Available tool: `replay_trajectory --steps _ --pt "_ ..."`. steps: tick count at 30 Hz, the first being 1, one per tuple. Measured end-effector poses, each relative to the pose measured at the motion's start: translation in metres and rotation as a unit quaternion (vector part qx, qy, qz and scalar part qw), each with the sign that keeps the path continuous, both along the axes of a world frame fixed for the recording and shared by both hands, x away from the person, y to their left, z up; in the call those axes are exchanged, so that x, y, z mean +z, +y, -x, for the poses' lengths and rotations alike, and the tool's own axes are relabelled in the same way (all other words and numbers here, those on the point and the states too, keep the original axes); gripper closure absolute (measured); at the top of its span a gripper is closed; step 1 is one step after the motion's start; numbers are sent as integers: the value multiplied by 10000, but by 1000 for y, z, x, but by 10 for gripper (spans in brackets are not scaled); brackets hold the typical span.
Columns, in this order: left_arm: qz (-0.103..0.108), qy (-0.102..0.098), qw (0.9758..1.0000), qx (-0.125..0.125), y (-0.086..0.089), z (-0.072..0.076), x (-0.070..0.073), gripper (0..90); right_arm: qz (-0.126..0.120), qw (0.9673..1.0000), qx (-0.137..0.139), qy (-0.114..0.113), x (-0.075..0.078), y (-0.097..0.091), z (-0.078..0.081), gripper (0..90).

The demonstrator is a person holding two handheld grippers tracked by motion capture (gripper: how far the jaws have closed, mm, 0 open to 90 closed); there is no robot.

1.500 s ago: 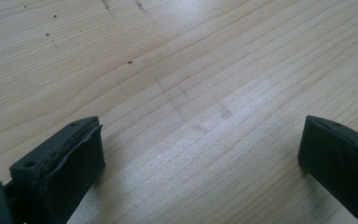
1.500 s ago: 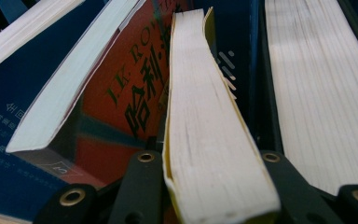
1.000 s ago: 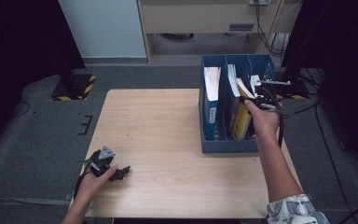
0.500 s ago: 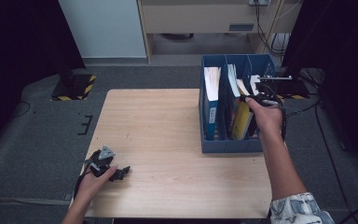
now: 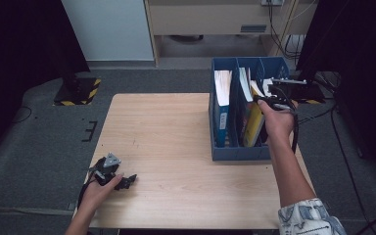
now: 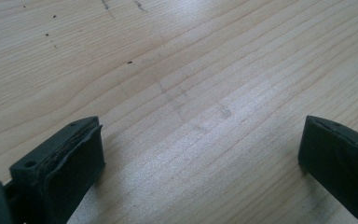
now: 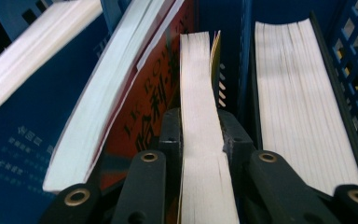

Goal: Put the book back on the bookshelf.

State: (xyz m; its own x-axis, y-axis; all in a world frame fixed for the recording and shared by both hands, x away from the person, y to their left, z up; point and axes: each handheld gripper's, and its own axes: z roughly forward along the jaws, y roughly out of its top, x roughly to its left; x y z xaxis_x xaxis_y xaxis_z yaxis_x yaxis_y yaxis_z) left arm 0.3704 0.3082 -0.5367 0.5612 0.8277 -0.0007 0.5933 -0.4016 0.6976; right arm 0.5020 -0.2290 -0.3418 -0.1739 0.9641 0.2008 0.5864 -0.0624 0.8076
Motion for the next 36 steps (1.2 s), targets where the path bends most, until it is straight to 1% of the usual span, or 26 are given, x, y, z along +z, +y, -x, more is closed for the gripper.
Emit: replay_trajectory --steps 2,4,7,12,14,18,19,22,25,27,29,31,32,36 --pt "-2 0 10000 -1 0 0 0 0 -48 10000 -63 -60 0 0 -1 746" --pt "-2 0 10000 -1 0 0 0 0 -72 9999 -78 -71 0 0 -2 745" --pt "0 1 10000 0 0 0 0 0 -115 9999 -74 38 -3 0 -3 741" --pt "-9 -5 10000 -2 0 0 0 0 -246 9996 -86 143 -2 -4 -2 730" --pt "-13 -9 10000 -9 0 0 0 0 -247 9995 -21 193 -2 -5 -2 722" --pt "-15 -10 10000 -8 0 0 0 0 -330 9989 78 320 -1 -5 -2 695" --pt "-14 -10 10000 -8 0 0 0 0 -385 9986 101 354 0 -6 -2 689" --pt "-14 -9 10000 -7 0 0 0 0 -416 9983 118 390 1 -6 -2 690" --pt "-13 -9 10000 -5 0 0 0 0 -371 9984 149 395 1 -8 -2 708" --pt "-15 -8 10000 -5 0 0 0 0 -401 9982 153 421 1 -8 -1 721" --pt "-13 -8 10000 -3 0 0 0 0 -358 9985 147 389 2 -7 -1 732" --pt "-13 -9 10000 -5 0 0 0 0 -385 9984 133 393 3 -6 -1 735" --pt "-12 -9 10000 -4 0 0 0 0 -395 9984 118 384 3 -6 -2 737" --pt "-10 -10 10000 -4 0 0 0 0 -305 9991 47 282 4 -4 -3 746"
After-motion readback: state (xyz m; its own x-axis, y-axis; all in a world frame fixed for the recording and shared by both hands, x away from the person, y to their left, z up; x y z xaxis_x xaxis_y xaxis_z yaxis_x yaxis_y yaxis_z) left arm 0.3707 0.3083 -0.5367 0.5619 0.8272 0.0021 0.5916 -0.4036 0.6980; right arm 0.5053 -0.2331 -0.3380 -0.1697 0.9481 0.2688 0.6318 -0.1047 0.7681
